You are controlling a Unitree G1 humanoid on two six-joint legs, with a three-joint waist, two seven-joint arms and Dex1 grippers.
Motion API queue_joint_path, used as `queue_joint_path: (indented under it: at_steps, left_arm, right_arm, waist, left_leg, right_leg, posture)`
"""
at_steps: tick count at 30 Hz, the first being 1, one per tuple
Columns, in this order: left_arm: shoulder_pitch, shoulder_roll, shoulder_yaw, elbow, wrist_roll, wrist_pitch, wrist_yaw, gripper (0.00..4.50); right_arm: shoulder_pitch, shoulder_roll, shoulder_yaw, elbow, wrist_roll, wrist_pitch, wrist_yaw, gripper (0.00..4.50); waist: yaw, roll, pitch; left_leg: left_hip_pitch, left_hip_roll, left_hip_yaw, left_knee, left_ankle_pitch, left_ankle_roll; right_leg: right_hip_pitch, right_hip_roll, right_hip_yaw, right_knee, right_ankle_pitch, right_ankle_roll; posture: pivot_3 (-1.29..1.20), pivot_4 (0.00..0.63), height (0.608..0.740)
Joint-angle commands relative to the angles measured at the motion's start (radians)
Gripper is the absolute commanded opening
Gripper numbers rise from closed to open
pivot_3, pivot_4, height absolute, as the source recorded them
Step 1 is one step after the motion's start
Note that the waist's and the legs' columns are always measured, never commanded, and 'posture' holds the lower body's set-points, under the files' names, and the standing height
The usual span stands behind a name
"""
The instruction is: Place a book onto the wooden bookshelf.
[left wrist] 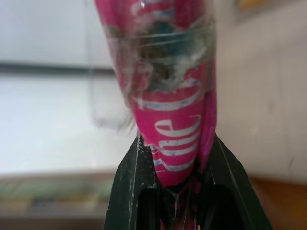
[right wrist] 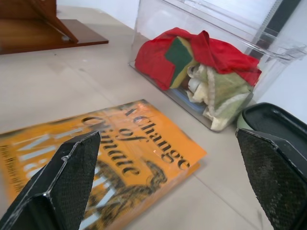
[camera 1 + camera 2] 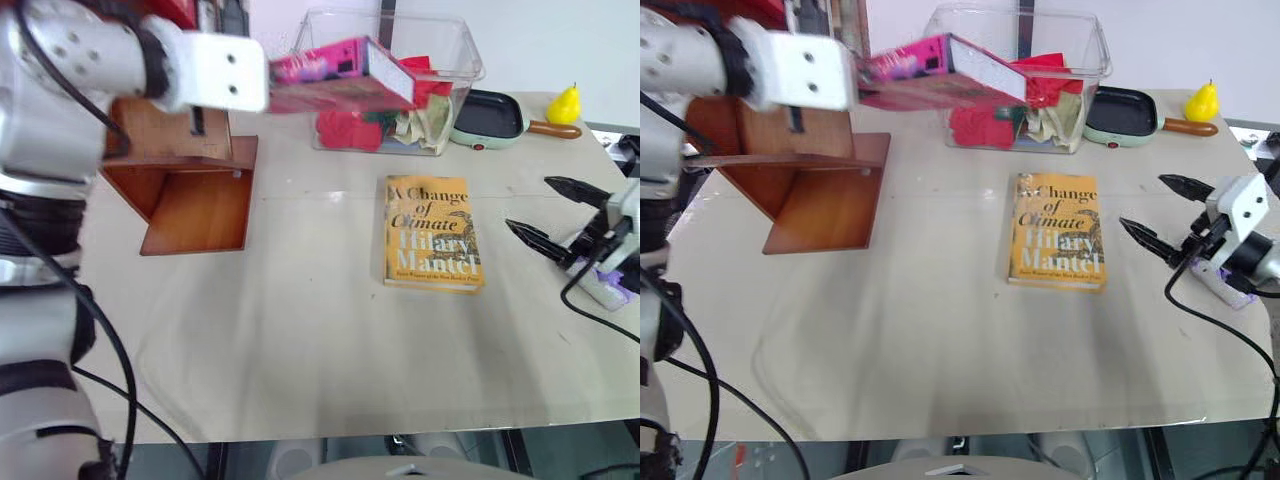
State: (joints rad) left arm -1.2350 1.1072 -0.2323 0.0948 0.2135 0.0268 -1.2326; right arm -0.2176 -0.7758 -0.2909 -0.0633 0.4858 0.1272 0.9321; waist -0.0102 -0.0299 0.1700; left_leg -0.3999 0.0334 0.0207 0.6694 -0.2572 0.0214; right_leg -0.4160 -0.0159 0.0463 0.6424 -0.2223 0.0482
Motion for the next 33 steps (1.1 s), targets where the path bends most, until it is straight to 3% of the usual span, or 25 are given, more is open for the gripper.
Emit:
queue_joint_path:
  at_steps: [1,4,7,14,19,22,25,28,33]
  left_arm:
    - [-0.108,0.089,0.037,0.037,0.021,-0.026,-0.109,0.25]
    - [-0.185,0.117,0.024,0.055,0.016,0.004,-0.219,0.25]
    - [-0.166,0.199,0.012,0.069,0.049,-0.037,-0.309,0.25]
    - [-0.096,0.244,0.042,0.095,0.151,-0.094,-0.211,0.25]
    - [0.150,0.232,0.119,0.023,0.133,-0.042,-0.087,0.25]
    - [0.300,0.222,0.180,-0.038,0.122,0.005,-0.033,0.25]
    - [0.448,0.224,0.259,-0.093,0.099,0.035,0.015,0.25]
    - [0.514,0.225,0.288,-0.119,0.092,0.048,0.053,0.25]
    - [0.550,0.231,0.303,-0.121,0.104,0.052,0.113,0.25]
  right_arm:
    - [-0.059,0.007,-0.002,0.039,0.000,-0.051,0.035,4.50]
    - [-0.097,0.007,0.011,0.104,-0.023,-0.088,0.064,4.50]
    - [-0.135,0.024,0.030,0.148,-0.043,-0.115,0.064,4.50]
    - [-0.184,0.050,0.060,0.184,-0.055,-0.130,0.083,4.50]
    - [-0.188,0.047,0.056,0.164,-0.037,-0.123,0.100,4.50]
    - [-0.174,0.052,0.033,0.094,0.031,-0.085,0.114,4.50]
    - [-0.121,0.039,0.013,0.015,0.071,-0.054,0.120,4.50]
    - [-0.104,0.034,0.009,0.009,0.072,-0.049,0.120,4.50]
    - [-0.105,0.037,0.014,0.012,0.071,-0.045,0.120,4.50]
  waist:
    - [-0.002,0.000,0.001]
    - [-0.011,0.001,0.003]
    - [-0.018,0.003,0.004]
    - [-0.024,0.003,0.004]
    - [-0.029,0.009,0.000]
    - [-0.032,0.012,-0.001]
    - [-0.031,0.016,-0.005]
    - [-0.026,0.006,-0.003]
    - [-0.018,0.006,-0.003]
  left_leg:
    - [0.000,0.000,0.000,0.000,0.000,0.000]
    - [-0.004,0.000,0.002,0.000,0.000,0.000]
    - [-0.005,0.001,0.002,-0.001,0.000,0.000]
    - [-0.002,0.002,0.003,0.001,0.000,0.000]
    - [0.007,0.002,0.008,0.001,0.000,0.000]
    - [0.023,0.004,0.015,-0.001,0.000,0.000]
    - [0.024,0.005,0.017,-0.001,0.000,0.000]
    - [0.020,0.006,0.017,0.000,0.000,0.000]
    - [0.019,0.005,0.021,0.001,0.000,0.000]
  right_leg:
    - [0.000,0.000,0.000,0.000,0.000,0.000]
    - [-0.006,0.000,0.002,0.001,0.000,0.000]
    - [-0.008,0.001,0.002,0.002,0.000,0.000]
    - [-0.007,0.002,0.004,0.008,-0.001,-0.001]
    - [-0.005,0.002,0.009,0.018,-0.003,0.002]
    - [0.005,0.005,0.017,0.021,-0.006,-0.002]
    - [0.005,0.007,0.020,0.021,-0.005,-0.004]
    - [0.001,0.007,0.020,0.021,-0.005,-0.003]
    - [0.001,0.004,0.021,0.018,-0.005,-0.003]
  posture:
    - [0.00,0.150,0.740]
    - [0.00,0.150,0.740]
    - [0.00,0.150,0.740]
    - [0.00,0.150,0.740]
    - [0.00,0.150,0.740]
    - [0.00,0.150,0.740]
    - [0.00,0.150,0.740]
    - [0.00,0.150,0.740]
    - [0.00,0.150,0.740]
